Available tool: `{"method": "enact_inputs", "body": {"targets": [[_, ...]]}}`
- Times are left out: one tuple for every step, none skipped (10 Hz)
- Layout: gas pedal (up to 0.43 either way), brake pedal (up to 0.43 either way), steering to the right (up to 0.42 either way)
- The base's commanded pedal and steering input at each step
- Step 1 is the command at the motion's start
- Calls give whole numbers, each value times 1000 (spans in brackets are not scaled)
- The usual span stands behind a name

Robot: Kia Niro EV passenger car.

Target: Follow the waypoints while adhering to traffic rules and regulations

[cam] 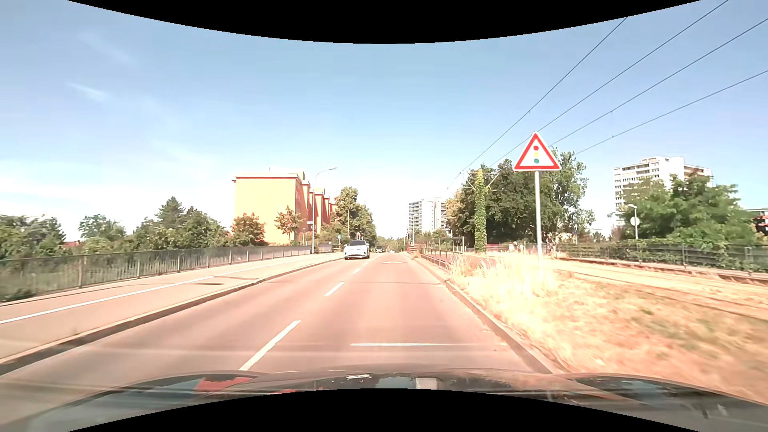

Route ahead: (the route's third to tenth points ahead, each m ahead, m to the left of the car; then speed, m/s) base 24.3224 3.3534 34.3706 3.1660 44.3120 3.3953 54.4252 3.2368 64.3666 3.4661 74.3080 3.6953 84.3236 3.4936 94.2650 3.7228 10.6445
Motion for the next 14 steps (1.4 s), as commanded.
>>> {"method": "enact_inputs", "body": {"targets": [[0, 165, -5], [0, 165, -5], [0, 165, -5], [0, 165, -5], [0, 171, -5], [0, 171, -5], [0, 165, -5], [0, 171, -5], [0, 171, -4], [0, 171, -4], [0, 171, 1], [0, 171, 4], [0, 165, 3], [0, 171, 0]]}}
